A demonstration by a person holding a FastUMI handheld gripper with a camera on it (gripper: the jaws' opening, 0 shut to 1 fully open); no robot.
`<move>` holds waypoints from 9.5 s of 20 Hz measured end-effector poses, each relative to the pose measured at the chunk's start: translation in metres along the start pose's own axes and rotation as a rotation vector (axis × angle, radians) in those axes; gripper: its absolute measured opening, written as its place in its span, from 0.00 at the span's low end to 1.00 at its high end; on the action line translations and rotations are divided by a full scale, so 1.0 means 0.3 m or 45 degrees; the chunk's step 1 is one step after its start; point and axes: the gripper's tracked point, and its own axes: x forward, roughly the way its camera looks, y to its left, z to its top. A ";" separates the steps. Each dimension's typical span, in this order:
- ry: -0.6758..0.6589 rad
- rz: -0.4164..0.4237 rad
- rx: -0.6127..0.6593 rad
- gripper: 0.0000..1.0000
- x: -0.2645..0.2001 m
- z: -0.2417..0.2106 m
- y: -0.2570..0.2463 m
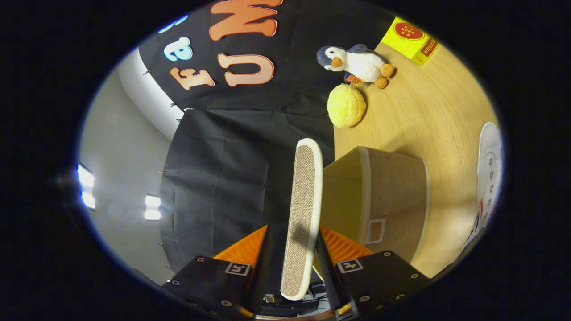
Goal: Open the storage box then place both shoes into the box .Put the left shoe in first, then the right shoe, with the right side of both shoes facing outward in a uniform manner.
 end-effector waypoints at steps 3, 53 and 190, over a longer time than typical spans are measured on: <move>0.031 0.007 -0.051 0.31 0.032 -0.032 0.097; -0.021 -1.249 -0.961 0.86 -0.343 0.146 -0.493; -0.074 -1.681 -0.697 0.68 -0.993 0.090 -0.915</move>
